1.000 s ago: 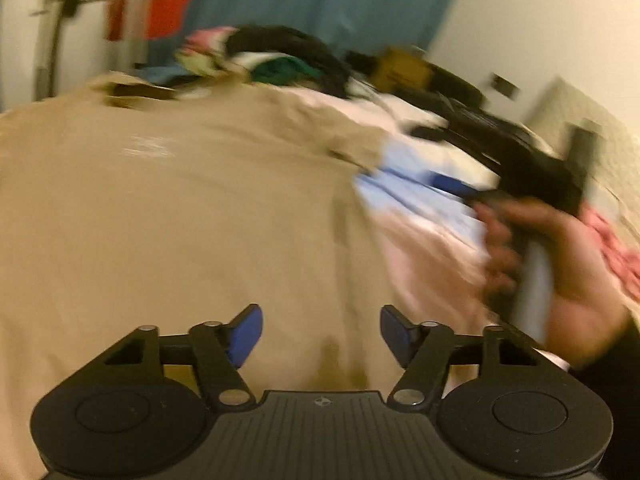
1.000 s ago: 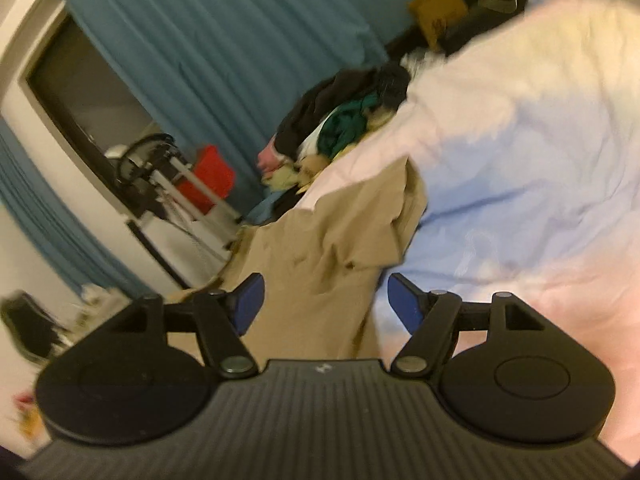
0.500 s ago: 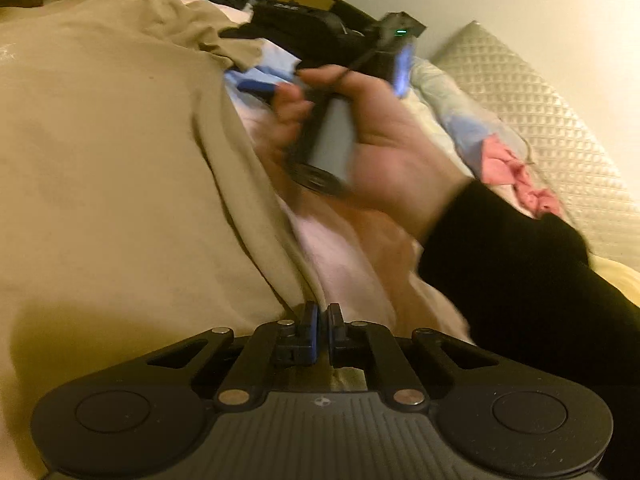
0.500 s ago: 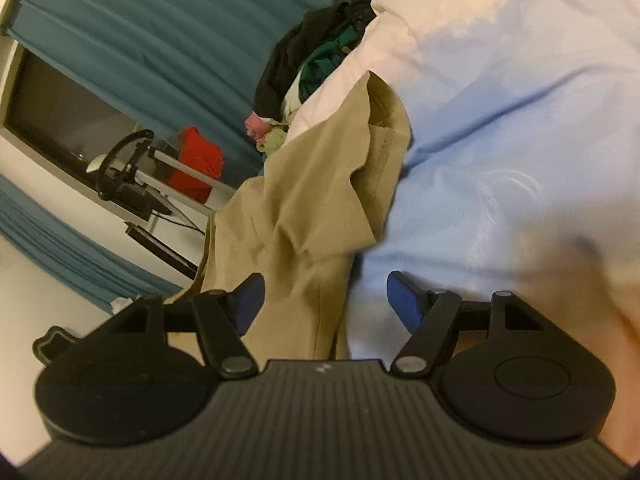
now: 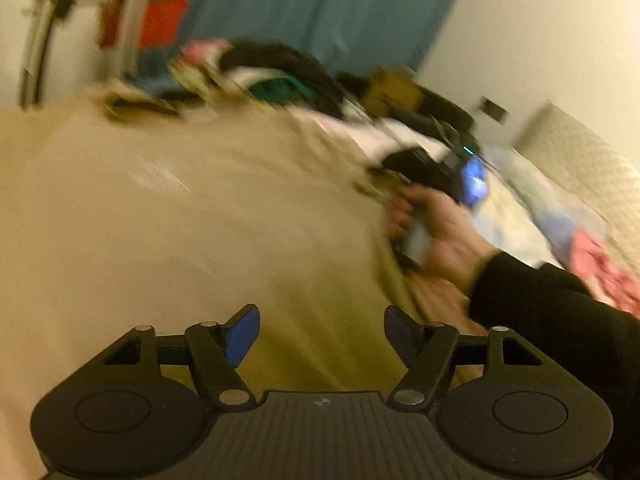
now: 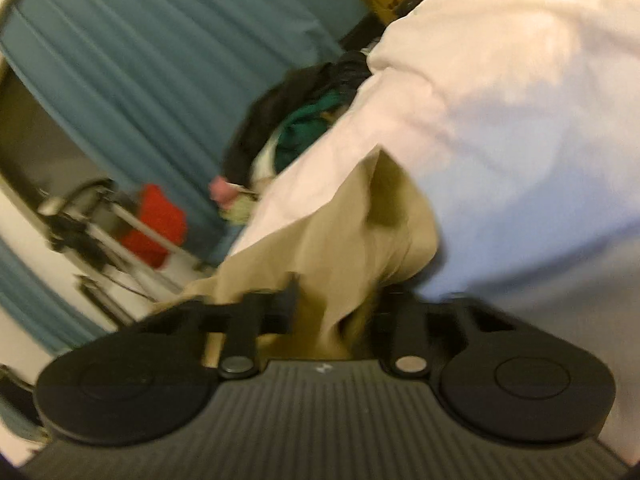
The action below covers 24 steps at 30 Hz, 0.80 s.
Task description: Fold clothes
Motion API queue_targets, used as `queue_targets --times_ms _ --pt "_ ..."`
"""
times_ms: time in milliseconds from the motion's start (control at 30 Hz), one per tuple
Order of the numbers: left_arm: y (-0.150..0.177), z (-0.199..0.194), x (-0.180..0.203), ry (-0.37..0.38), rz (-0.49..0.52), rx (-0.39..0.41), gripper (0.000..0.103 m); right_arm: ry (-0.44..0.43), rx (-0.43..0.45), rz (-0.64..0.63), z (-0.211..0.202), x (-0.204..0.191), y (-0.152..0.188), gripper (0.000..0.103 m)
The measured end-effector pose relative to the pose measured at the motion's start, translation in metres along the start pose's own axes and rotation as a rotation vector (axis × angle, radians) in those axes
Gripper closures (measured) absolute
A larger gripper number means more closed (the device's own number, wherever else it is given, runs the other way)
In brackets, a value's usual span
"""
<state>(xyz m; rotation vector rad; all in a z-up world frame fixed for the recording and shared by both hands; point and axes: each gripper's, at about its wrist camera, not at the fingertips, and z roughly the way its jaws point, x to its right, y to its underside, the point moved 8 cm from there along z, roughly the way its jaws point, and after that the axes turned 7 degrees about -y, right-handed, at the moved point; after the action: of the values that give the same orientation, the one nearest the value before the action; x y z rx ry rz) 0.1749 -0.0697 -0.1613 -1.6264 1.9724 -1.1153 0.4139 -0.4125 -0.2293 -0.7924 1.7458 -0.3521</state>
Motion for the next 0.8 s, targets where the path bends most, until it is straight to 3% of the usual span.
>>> queue_targets --times_ms 267,433,600,800 --pt "-0.054 -0.060 -0.083 -0.144 -0.098 0.149 0.026 0.090 0.035 -0.366 -0.022 -0.094 -0.037 0.096" --pt "-0.064 -0.099 -0.127 -0.208 -0.137 0.214 0.025 0.147 0.076 -0.615 -0.038 -0.183 -0.020 0.096" --pt "-0.063 -0.120 -0.157 -0.247 -0.176 0.256 0.025 0.163 0.055 -0.870 -0.025 -0.264 0.046 0.096" --pt "-0.056 -0.123 -0.189 -0.264 -0.238 0.269 0.025 0.108 -0.050 -0.925 0.023 -0.297 0.149 0.096"
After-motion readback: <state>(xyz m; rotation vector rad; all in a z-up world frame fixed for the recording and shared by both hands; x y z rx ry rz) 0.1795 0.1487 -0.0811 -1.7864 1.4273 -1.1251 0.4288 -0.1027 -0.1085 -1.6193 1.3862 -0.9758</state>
